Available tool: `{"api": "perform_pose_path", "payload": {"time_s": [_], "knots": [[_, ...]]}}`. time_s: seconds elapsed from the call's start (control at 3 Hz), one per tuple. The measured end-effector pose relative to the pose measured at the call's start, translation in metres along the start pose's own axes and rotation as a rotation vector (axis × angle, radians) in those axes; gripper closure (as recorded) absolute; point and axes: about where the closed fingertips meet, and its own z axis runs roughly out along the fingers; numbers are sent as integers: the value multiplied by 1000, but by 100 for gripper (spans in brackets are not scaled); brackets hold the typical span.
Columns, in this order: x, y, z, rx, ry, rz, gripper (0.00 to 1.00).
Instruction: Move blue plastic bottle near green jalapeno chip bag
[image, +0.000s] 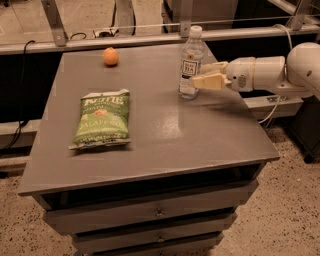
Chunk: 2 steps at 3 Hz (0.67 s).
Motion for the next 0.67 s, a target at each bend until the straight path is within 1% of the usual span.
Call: {"api": "perform_pose_path", "payload": {"time_s": [0.67], "knots": [[0,0,0,0,0,0,100]]}}
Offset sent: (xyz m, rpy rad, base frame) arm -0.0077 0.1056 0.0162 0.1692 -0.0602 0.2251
